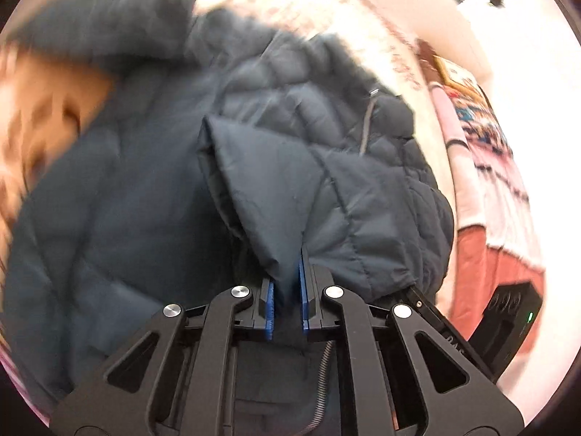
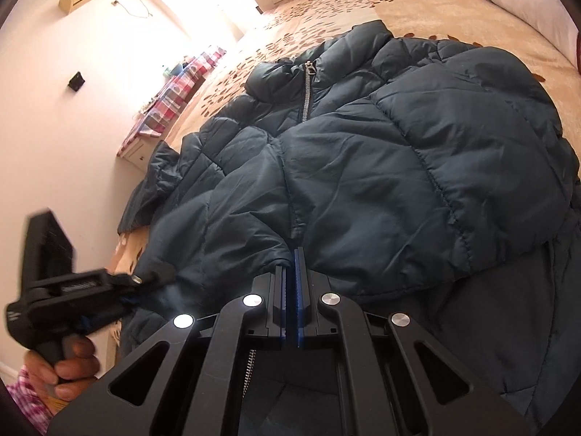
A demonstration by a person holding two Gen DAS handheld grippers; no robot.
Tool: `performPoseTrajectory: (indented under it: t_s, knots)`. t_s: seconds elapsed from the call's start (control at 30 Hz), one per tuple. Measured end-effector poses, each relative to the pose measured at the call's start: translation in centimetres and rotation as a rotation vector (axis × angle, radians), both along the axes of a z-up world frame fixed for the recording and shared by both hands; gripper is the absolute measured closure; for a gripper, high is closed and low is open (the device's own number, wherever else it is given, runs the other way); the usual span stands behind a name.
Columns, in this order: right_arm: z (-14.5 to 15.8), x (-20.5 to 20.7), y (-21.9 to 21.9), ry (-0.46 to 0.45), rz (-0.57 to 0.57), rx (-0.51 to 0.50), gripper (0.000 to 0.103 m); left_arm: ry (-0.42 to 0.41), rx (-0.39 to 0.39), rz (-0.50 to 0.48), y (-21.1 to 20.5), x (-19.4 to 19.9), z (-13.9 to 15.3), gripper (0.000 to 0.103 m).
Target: Fold large clothes
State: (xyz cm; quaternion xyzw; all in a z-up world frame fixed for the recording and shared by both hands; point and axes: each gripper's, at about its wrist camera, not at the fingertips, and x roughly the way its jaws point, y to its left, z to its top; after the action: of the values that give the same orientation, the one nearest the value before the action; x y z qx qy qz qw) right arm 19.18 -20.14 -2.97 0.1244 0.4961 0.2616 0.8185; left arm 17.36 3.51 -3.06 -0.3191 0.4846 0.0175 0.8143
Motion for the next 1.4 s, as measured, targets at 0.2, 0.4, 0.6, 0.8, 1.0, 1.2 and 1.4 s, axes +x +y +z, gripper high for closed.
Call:
performPoseTrajectory:
  t_s: [0.2, 0.4, 0.6, 0.8, 1.0, 1.2, 1.4]
  knots:
    - [0.9, 1.0, 2.9, -0.041, 0.047, -0.026, 0.098, -0.155, 0.214, -0.091, 2.0, 2.7, 5.2, 0.093]
    - [0.8, 3.5, 7.5, -0.083, 0.081, -0.124, 0.096, -0.149, 0.356, -0.120, 4.7, 7.2, 5.7, 0.093]
    - [0.2, 4.7, 6.7, -0.018, 0.088, -0.105, 0.083, -0.073, 0.410, -0.180, 5.3, 11.2, 2.8, 0.093]
    - [1.9, 4.9, -2.7, -0.049, -0.099, 0.033, 0.066, -0.032, 0.390, -0.156, 5.7, 12.8, 0.1, 0.092]
    - [-0.7, 8.3, -12.7, 0.050, -0.428, -0.091, 0.069, -0.027, 0.312, -0.140, 5.5, 13.7, -0.5, 0.092]
    - [-3.6, 8.2, -15.8, 0.099, -0.461, -0.122, 0.103, 0.029, 0.375, -0.164, 4.0, 14.7, -2.4, 0.081]
    - [-2.5, 7.2, -15.3, 0.098, -0.439, -0.163, 0.099, 0.020, 0.405, -0.152, 4.0, 13.7, -1.4, 0.046]
